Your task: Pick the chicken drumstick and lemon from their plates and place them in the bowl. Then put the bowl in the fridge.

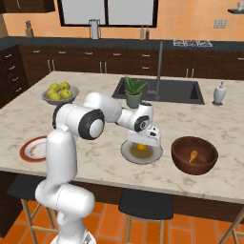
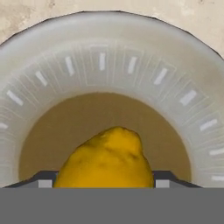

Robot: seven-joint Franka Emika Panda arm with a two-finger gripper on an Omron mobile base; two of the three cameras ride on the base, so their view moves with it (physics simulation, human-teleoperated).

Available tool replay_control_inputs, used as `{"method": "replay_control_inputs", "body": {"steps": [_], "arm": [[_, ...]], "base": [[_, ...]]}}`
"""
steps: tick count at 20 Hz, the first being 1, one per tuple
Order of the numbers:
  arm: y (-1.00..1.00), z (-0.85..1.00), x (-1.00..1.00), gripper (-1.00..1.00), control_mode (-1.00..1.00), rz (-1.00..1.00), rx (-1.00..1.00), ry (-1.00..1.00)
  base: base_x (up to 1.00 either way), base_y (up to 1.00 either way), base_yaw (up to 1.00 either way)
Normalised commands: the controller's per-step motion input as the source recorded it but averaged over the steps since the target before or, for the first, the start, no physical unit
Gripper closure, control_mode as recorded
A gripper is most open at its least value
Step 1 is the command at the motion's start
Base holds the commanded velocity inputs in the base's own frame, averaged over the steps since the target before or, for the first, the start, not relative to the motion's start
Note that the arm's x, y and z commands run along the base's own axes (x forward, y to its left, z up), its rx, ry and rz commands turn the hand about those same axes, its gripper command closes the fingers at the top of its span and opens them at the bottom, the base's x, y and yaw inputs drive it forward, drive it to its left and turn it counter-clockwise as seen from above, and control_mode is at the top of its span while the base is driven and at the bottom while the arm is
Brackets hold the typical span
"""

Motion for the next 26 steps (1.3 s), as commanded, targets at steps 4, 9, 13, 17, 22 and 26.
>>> {"method": "replay_control_inputs", "body": {"steps": [4, 9, 13, 17, 22, 26], "arm": [[-0.3, 0.31, -0.72, 1.0, -1.0, 0.0, 0.0, -0.01], [-0.66, 1.0, -0.97, 1.0, -1.0, 0.0, 0.02, -0.1], [-0.88, 1.0, -0.96, 1.0, -1.0, 0.0, 0.0, -0.28], [-1.0, 0.81, -0.36, 1.0, -1.0, -0.02, 0.0, -0.1], [-0.77, 0.03, 0.38, 1.0, -1.0, -0.05, 0.0, 0.01], [-0.35, -0.46, 0.59, 1.0, -1.0, -0.04, 0.0, 0.02]], "base": [[0.0, 0.0, 0.0], [0.0, 0.0, 0.0], [0.0, 0.0, 0.0], [0.0, 0.0, 0.0], [0.0, 0.0, 0.0], [0.0, 0.0, 0.0]]}}
